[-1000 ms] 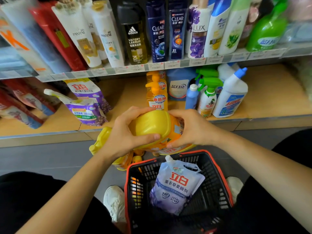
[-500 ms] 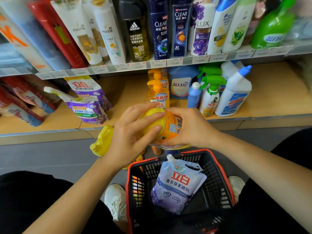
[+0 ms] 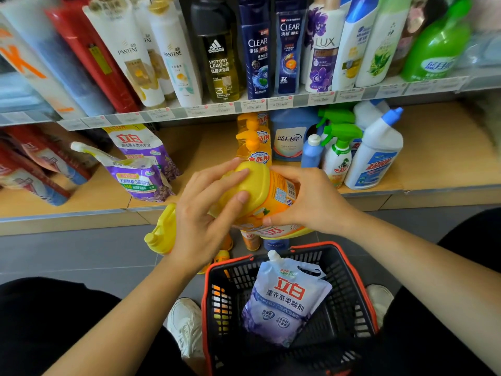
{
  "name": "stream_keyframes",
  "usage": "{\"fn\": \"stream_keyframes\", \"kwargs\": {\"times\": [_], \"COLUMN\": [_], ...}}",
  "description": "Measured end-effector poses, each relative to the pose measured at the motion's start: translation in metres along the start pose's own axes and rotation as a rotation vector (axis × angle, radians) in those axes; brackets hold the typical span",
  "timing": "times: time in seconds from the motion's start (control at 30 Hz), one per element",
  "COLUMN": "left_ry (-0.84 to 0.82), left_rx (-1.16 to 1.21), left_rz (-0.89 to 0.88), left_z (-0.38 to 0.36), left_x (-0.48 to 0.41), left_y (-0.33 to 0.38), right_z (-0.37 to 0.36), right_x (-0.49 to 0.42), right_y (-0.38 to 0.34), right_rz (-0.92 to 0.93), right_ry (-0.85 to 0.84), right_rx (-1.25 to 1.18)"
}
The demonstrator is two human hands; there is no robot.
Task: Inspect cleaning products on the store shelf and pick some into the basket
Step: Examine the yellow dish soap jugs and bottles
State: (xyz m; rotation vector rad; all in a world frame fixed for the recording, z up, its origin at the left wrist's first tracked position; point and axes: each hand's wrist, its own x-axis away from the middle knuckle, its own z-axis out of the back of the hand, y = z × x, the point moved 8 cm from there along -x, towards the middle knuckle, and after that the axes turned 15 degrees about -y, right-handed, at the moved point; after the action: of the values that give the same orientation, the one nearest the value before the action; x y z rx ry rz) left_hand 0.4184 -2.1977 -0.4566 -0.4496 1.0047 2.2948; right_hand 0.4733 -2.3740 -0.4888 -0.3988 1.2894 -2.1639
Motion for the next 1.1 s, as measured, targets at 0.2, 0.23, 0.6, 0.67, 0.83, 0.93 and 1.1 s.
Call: {"fn": "stream_keyframes", "kwargs": {"times": [0.2, 0.23, 0.6, 0.67, 0.83, 0.93, 1.1], "left_ry": [-0.055, -0.060, 0.036, 0.034, 0.008, 0.033, 0.101], "left_rx": [0.375, 0.405, 0.576, 0.584, 0.465, 0.401, 0.412], "left_rz": [0.318, 0.351, 0.633, 0.617, 0.359, 0.268, 0.448], "left_z": [-0.005, -0.006, -0.006, -0.007, -0.005, -0.002, -0.002], "left_x": [0.000, 0.000, 0.010, 0.010, 0.004, 0.003, 0.013], "left_y": [-0.034, -0.037, -0.068, -0.067, -0.050, -0.047, -0.072], "right_z": [0.002, 0.002, 0.017, 0.019, 0.026, 0.027, 0.031], "right_x": [0.001, 0.002, 0.000, -0.001, -0.001, -0.001, -0.001], "right_y": [-0.001, -0.001, 0.001, 0.001, 0.008, 0.009, 0.019], "right_rz": [0.006, 0.009, 0.044, 0.060, 0.085, 0.083, 0.084], "right_ry": [-0.020, -0.023, 0.019, 0.033, 0.084, 0.104, 0.179], "right_rx": [0.028, 0.030, -0.022, -0.053, -0.186, -0.273, -0.478]}}
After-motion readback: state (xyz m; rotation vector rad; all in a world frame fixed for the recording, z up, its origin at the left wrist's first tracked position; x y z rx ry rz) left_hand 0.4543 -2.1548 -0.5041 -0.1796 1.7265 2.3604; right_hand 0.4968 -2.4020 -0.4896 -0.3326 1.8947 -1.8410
